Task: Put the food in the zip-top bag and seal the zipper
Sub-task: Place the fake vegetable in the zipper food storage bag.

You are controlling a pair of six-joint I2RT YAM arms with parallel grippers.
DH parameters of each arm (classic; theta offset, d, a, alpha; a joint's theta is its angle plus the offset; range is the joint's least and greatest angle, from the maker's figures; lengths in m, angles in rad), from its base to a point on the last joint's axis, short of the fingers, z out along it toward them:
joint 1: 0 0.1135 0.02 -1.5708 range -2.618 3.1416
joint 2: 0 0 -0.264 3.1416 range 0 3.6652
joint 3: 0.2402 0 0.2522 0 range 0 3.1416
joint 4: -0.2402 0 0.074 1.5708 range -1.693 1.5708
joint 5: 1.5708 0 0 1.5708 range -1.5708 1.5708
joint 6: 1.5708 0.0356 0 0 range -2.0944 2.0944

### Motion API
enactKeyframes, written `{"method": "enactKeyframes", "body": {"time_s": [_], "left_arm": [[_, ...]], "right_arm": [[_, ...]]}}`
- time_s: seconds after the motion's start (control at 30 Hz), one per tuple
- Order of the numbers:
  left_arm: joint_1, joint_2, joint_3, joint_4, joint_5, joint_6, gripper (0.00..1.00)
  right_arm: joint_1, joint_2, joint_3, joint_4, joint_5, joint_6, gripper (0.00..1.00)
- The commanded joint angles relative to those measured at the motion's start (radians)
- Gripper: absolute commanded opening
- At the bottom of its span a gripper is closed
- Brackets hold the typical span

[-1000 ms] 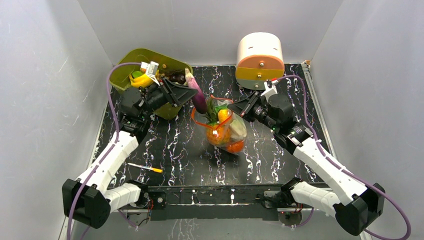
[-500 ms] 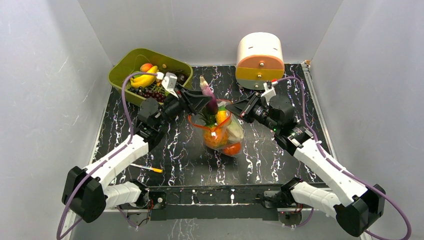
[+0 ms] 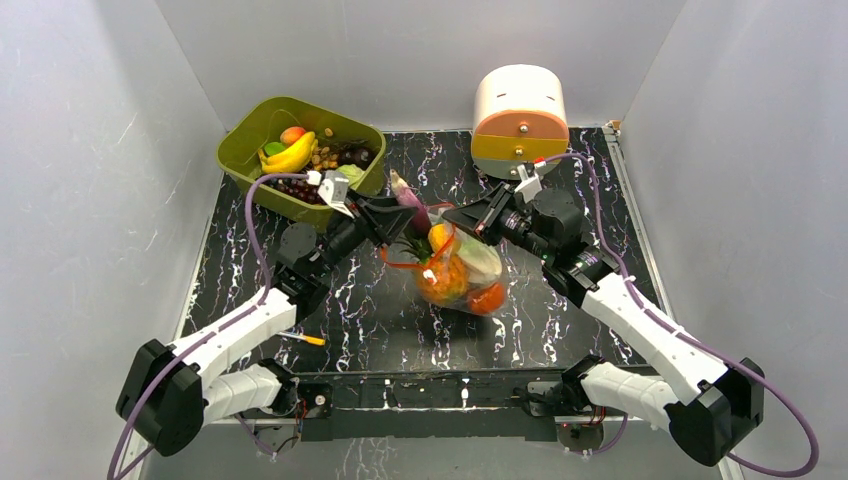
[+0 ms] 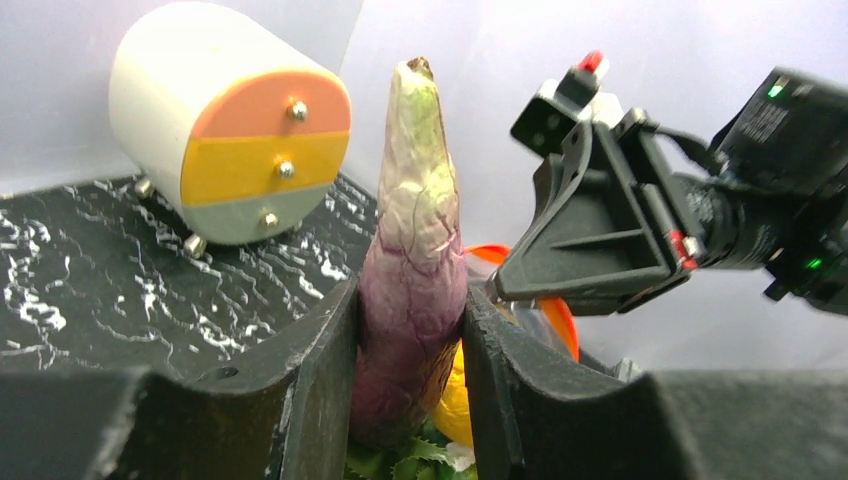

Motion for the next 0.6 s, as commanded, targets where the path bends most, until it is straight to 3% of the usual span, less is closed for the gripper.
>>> {"method": "enactKeyframes", "body": {"time_s": [0.0, 0.23, 0.33, 0.57], "left_arm": [[-0.005, -0.047, -0.005, 0.168, -0.066, -0.109, 0.00], [-0.012, 0.010, -0.031, 0.299, -0.062, -0.288, 0.00], [-0.035, 0.038, -0.066, 0.291, -0.072, -0.277, 0.00], [-0.078, 0.102, -0.105, 0.312, -0.123, -0.261, 0.00]], "right_arm": [[0.006, -0.008, 0.006, 0.230, -0.025, 0.060, 0.00], [0.007, -0.001, 0.006, 0.204, -0.019, 0.015, 0.00], [0.007, -0.001, 0.004, 0.137, 0.035, -0.054, 0.00], [0.010, 0.012, -0.013, 0.204, -0.008, -0.009, 0.00]]}}
